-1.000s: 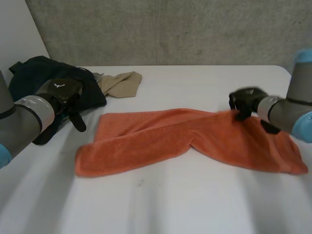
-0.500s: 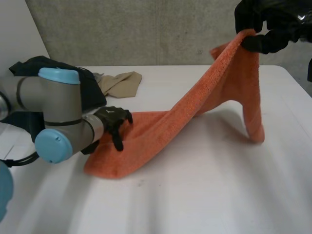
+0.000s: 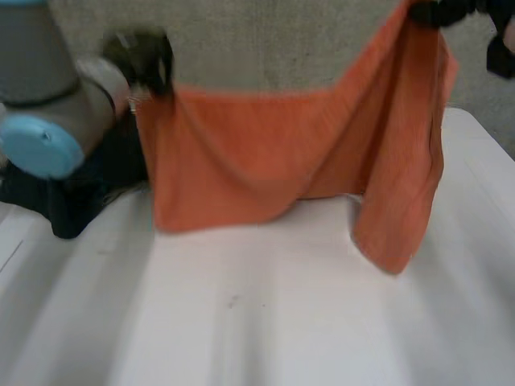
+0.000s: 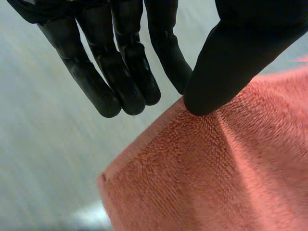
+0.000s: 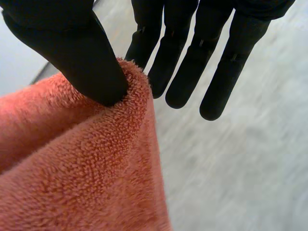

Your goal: Fold the laundry.

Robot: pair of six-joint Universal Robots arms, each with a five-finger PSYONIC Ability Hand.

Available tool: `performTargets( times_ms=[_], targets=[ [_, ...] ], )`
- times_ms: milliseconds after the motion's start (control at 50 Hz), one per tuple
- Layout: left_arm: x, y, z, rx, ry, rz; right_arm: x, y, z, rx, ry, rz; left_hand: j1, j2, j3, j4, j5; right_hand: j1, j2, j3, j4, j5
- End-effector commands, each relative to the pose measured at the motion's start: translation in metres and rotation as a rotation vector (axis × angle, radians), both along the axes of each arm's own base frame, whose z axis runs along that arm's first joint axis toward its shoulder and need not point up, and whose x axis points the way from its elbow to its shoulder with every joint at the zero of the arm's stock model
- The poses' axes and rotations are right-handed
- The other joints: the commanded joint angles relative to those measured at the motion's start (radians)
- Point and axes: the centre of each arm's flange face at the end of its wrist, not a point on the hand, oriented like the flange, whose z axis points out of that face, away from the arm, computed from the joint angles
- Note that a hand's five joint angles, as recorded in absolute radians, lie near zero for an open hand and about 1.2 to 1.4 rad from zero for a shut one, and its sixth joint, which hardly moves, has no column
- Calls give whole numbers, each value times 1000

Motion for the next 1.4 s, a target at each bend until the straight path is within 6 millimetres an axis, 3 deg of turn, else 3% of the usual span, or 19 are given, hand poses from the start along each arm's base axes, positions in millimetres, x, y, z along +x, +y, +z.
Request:
performTargets(
  times_ms=[20, 80, 180, 320, 340, 400, 420, 480, 500, 580, 720, 820, 960, 1180, 1260, 1340, 1380, 1400],
  targets=[
    [9, 8, 89, -381, 185, 39, 9, -30, 28, -323, -174, -68, 224, 203, 212, 205, 244, 260, 220, 206, 199, 226],
    [17, 19, 95, -403, 184, 73, 11, -32, 17, -339, -169, -40, 224, 203, 212, 205, 244, 260, 220, 206, 199, 226],
    [27, 25, 64, -340, 117, 104, 4, -28, -5, -277, -128, -19, 224, 203, 212, 205, 244, 260, 220, 206, 199, 226],
    [38, 36, -17, -131, -25, 80, -14, -10, -72, 53, -14, -9, 224, 203, 212, 205, 244, 260, 220, 206, 199, 226],
    [41, 40, -38, -74, -52, 79, -16, -2, -89, 138, 16, 5, 224, 203, 212, 205, 244, 260, 220, 206, 199, 226],
    [46, 44, -68, 13, -96, 75, -18, 10, -118, 259, 67, 34, 224, 203, 212, 205, 244, 260, 220, 206, 199, 226],
    [48, 48, -86, 66, -128, 68, -19, 18, -138, 328, 103, 54, 224, 203, 212, 205, 244, 260, 220, 206, 199, 226],
    [49, 52, -113, 136, -181, 60, -20, 31, -166, 410, 162, 81, 224, 203, 212, 205, 244, 260, 220, 206, 199, 226],
    [49, 53, -128, 177, -224, 54, -20, 38, -186, 452, 205, 97, 224, 203, 212, 205, 244, 260, 220, 206, 199, 226],
    [52, 54, -161, 274, -328, 54, -22, 45, -221, 510, 298, 102, 224, 203, 212, 205, 244, 260, 220, 206, 199, 226],
    [57, 50, -187, 358, -411, 60, -25, 43, -235, 572, 336, 58, 224, 203, 212, 205, 244, 260, 220, 206, 199, 226],
    [55, 50, -195, 370, -420, 24, -24, 45, -235, 599, 327, 44, -379, -400, -391, -399, -359, 260, 220, 206, 199, 226],
    [56, 49, -198, 364, -417, 8, -21, 45, -235, 612, 298, 43, -632, -654, -644, -652, -613, 260, 220, 206, 199, 226],
    [56, 44, -210, 328, -476, -17, -23, 40, -232, 627, 269, 16, -773, -795, -786, -793, -754, 260, 220, 206, 199, 226],
    [52, 35, -217, 285, -509, -17, -23, 42, -230, 636, 261, 16, -630, -652, -643, -650, -611, 260, 220, 206, 199, 226],
    [55, 20, -207, 221, -557, 9, -22, 43, -229, 648, 270, 24, 222, 200, 210, 202, 241, 260, 220, 206, 199, 226],
    [55, 18, -200, 196, -556, 16, -22, 47, -231, 672, 285, 32, 224, 203, 212, 205, 244, 213, 173, 159, 152, 179],
    [56, 18, -191, 177, -547, 22, -22, 54, -234, 709, 320, 44, 224, 203, 212, 205, 244, 6, -34, -48, -54, -28]
  ],
)
